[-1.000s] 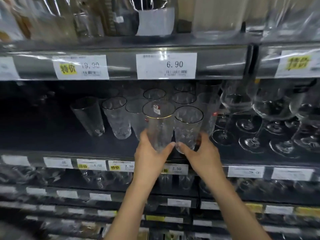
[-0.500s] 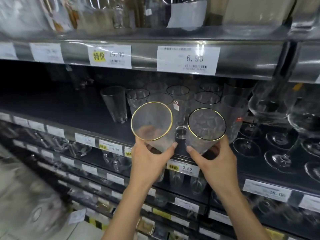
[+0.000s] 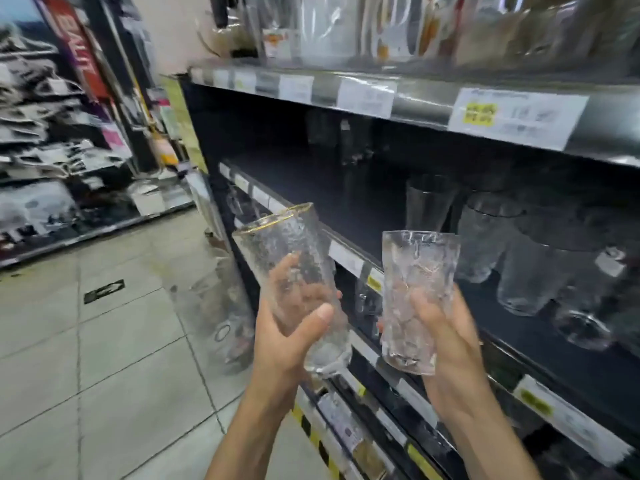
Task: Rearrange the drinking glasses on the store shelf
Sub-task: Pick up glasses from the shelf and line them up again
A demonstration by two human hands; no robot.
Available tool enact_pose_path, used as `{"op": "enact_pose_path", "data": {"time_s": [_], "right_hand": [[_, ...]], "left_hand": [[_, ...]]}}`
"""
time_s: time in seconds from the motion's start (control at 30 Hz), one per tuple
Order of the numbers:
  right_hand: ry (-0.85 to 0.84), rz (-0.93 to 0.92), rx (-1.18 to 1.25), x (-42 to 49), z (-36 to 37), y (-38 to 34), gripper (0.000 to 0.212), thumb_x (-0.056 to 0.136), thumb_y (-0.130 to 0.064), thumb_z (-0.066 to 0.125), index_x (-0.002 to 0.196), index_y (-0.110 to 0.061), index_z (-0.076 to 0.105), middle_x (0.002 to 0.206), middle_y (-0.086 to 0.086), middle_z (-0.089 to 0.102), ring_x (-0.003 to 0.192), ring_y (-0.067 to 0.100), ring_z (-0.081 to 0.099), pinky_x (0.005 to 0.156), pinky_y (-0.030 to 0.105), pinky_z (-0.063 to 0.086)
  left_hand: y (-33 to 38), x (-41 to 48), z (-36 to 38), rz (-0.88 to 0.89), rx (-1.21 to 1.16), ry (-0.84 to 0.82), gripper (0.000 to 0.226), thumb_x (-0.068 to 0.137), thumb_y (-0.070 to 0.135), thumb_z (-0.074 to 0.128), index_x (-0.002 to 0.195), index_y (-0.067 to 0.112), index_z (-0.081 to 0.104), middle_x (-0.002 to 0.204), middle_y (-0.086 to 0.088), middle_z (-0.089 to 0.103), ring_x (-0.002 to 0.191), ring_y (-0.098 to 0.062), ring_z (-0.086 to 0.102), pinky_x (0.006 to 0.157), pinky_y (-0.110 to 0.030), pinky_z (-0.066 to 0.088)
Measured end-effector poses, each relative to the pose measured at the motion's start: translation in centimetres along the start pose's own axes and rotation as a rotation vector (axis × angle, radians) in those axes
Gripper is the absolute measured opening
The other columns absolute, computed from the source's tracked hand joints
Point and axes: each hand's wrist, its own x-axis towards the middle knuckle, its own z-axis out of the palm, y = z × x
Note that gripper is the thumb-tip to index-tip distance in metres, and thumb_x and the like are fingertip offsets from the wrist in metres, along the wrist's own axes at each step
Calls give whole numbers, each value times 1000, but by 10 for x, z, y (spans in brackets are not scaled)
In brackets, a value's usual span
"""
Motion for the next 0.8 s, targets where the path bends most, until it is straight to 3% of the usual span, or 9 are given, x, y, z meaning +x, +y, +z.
{"op": "enact_pose_path", "data": {"time_s": [0.07,0.17,0.23,0.33,0.43,0.53,0.63,0.8], "right_hand": [[-57,64,37,10,25,12,102,44,-68,88,134,-34,55,129,1,67,122,34,60,107,62,41],[-131,138,41,25,65,29,105,45,-70,87,136,-31,54,133,3,64,125,37,57,106,61,41],[-162,156,56,34,89,41,95,52,-66,86,134,-28,57,130,6,66,122,36,60,104,59,45],[-212,192,73,49,122,57,95,51,-67,86,133,-28,58,127,4,68,121,34,61,105,59,44],[-211,217,86,69,152,73,98,52,-71,84,137,-32,54,134,2,64,127,34,57,108,61,40],[-186,227,88,93,181,88,95,55,-71,83,136,-34,54,134,2,63,126,31,58,107,60,41],[-140,229,87,120,205,104,91,53,-70,84,132,-32,58,129,4,67,122,33,61,105,61,44],[-28,207,61,161,240,128,92,53,-73,81,133,-37,56,130,2,66,119,31,63,104,61,44]], "left_hand": [[6,6,-27,-7,-12,96,68,59,44,80,123,35,60,98,-19,69,94,-46,67,83,-54,57],[12,16,-60,-44,-59,168,90,53,59,88,127,22,54,83,-16,70,72,-40,70,69,-46,58],[14,23,-81,-59,-57,197,95,52,65,87,126,17,52,81,-16,69,66,-39,69,65,-45,57],[13,40,-115,-84,-51,257,98,54,68,84,127,12,51,92,-19,68,68,-38,66,68,-52,57],[9,66,-146,-109,-6,278,106,54,71,82,133,8,50,99,-22,70,71,-37,67,71,-48,57],[2,97,-174,-126,41,260,105,54,73,81,133,10,51,102,-20,71,75,-37,70,73,-45,57],[-7,133,-203,-173,78,229,98,54,74,80,130,18,55,113,-21,69,87,-42,70,82,-52,56],[-16,197,-240,-225,10,165,87,50,71,84,118,23,59,104,-20,69,72,-35,69,65,-41,55]]}}
